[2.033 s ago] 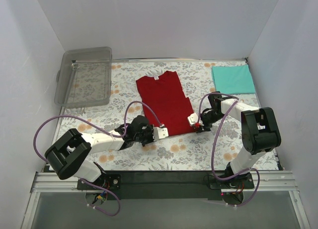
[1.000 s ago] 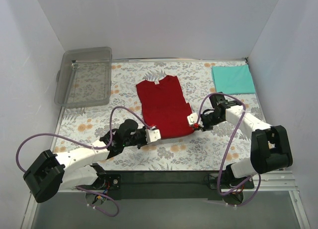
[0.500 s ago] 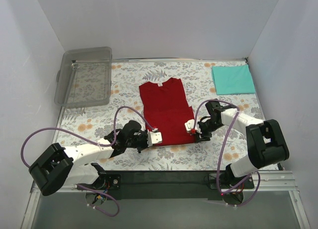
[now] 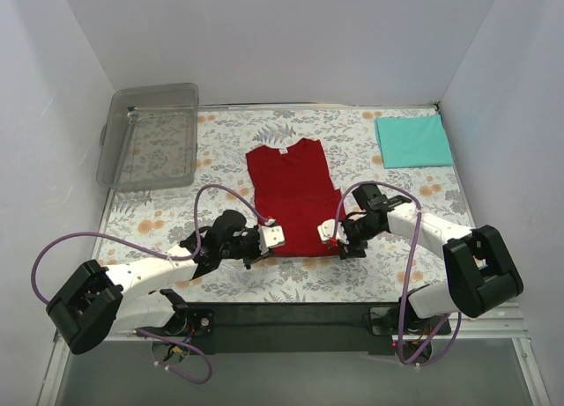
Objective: Fold and stack the t-shirts
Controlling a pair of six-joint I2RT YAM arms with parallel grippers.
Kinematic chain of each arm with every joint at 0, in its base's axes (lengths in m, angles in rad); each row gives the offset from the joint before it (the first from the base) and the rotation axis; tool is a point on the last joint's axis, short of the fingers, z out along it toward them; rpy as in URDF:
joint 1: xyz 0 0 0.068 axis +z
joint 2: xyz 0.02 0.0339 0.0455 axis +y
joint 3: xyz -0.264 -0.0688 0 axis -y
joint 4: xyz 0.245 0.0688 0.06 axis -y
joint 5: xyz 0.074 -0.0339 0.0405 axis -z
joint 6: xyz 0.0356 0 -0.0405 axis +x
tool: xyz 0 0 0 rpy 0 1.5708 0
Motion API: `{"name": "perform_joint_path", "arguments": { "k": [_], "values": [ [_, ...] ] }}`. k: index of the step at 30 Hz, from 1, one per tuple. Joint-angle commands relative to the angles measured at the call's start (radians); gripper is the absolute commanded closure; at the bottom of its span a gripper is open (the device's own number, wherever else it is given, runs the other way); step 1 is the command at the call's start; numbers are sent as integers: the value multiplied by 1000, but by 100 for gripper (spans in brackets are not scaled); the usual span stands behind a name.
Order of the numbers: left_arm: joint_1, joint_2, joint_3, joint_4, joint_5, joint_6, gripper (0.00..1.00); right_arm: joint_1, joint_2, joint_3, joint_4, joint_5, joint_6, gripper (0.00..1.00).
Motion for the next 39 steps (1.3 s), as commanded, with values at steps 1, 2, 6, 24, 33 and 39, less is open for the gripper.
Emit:
{"name": "perform_joint_path", "arguments": {
  "k": [1, 2, 6, 24, 33, 39],
  "values": [
    [21, -32, 33, 9, 48, -30, 100, 10, 9, -19, 47, 28, 56, 43],
    [24, -34, 33, 11, 49, -30, 100, 10, 13, -26, 55, 33, 61, 44],
    [41, -34, 30, 9, 67, -36, 100, 13, 26, -46, 110, 68, 99, 44],
    [98, -40, 26, -1, 138, -45, 100, 27, 59, -55, 207, 128, 185, 95],
    [96, -52, 56, -32, 91, 11, 100, 25, 6, 88, -5, 51, 108, 99],
    [96, -97, 69, -57, 37, 28, 100, 25, -30, 164, -81, 27, 99, 99]
  ]
}}
